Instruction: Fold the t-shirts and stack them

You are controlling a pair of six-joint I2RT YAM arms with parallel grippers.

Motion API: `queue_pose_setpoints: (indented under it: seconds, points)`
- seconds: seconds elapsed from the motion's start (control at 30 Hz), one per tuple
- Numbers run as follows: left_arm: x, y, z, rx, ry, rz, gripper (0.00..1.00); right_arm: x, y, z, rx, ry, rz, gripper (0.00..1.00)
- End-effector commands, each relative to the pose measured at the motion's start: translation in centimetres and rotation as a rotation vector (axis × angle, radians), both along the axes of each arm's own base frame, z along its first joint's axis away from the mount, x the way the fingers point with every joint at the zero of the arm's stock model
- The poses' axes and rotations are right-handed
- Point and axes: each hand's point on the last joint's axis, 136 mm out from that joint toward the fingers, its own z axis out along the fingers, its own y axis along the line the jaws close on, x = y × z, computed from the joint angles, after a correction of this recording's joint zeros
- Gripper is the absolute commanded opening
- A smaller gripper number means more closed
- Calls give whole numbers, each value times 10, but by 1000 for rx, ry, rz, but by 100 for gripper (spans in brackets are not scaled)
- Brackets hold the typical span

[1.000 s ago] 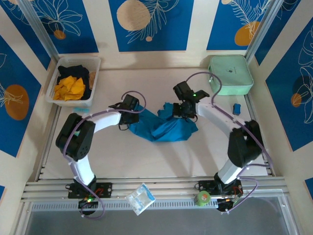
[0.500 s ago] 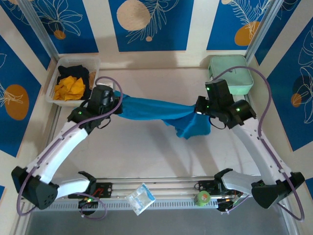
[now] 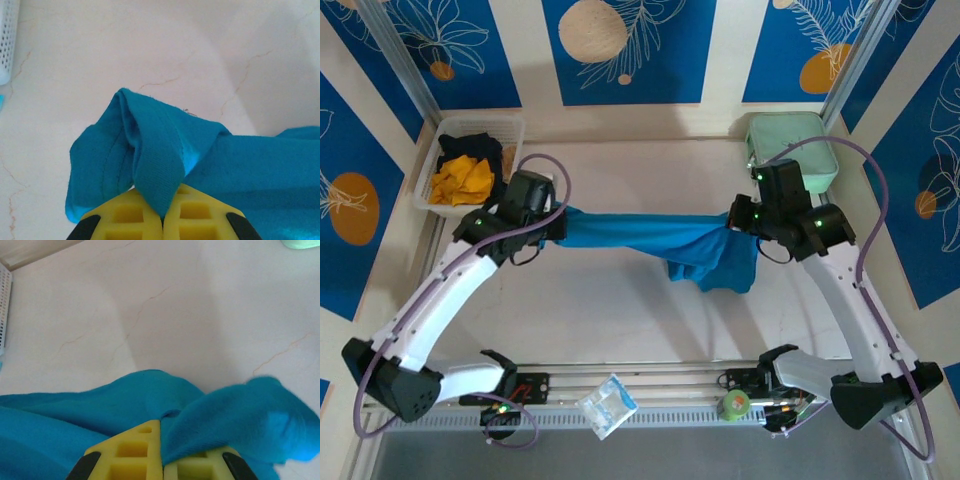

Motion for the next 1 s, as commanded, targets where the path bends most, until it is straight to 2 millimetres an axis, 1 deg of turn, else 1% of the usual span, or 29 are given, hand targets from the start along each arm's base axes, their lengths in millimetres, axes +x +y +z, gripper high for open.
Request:
queue_pose_setpoints:
  seconds: [0.0,0.13,0.2,0.27,0.3,0.37,0.4,0.43,0.47,0.53,0.57,0.63,0.7,0.77,0.8,0.83,0.9,0.93,0.97]
  points:
    - [20,-2,17,47,-30,-17,0,29,-5,16,23,-50,11,0]
    - [62,-15,36,57,-40,-36,0,68,-8,42,41,-87,19,0]
    - [82,-22,53,65,-61,-50,0,82,-8,59,42,-113,27,0]
    - [95,-28,68,70,-80,-64,0,91,-7,73,38,-133,31,0]
    - [100,-31,75,71,-88,-71,0,92,-6,78,38,-143,36,0]
    - [103,-34,85,67,-98,-82,0,90,-7,83,38,-155,39,0]
    - [103,-34,87,64,-101,-84,0,88,-7,82,38,-155,39,0]
    - [101,-34,88,62,-102,-84,0,86,-7,78,37,-150,39,0]
    - [99,-32,85,64,-98,-83,0,82,-8,70,37,-136,39,0]
    - [93,-30,72,70,-76,-79,0,75,-6,47,48,-90,45,0]
    - [90,-29,62,73,-57,-78,0,70,-4,32,62,-58,51,0]
    - [82,-28,36,72,-8,-79,0,59,5,0,99,14,74,0]
    - [72,-24,3,82,60,-74,0,45,16,-37,134,107,105,0]
    - [60,-20,-30,89,129,-66,0,28,26,-68,142,193,130,0]
    - [52,-19,-46,88,168,-65,6,19,32,-82,144,234,145,0]
    - [45,-18,-59,86,200,-66,15,12,37,-91,144,261,158,0]
    - [27,-13,-81,81,260,-58,50,-4,45,-105,138,319,184,0]
    - [19,-10,-85,79,273,-53,67,-10,48,-109,137,337,193,5]
    - [11,-6,-87,78,276,-46,77,-16,50,-112,138,352,202,19]
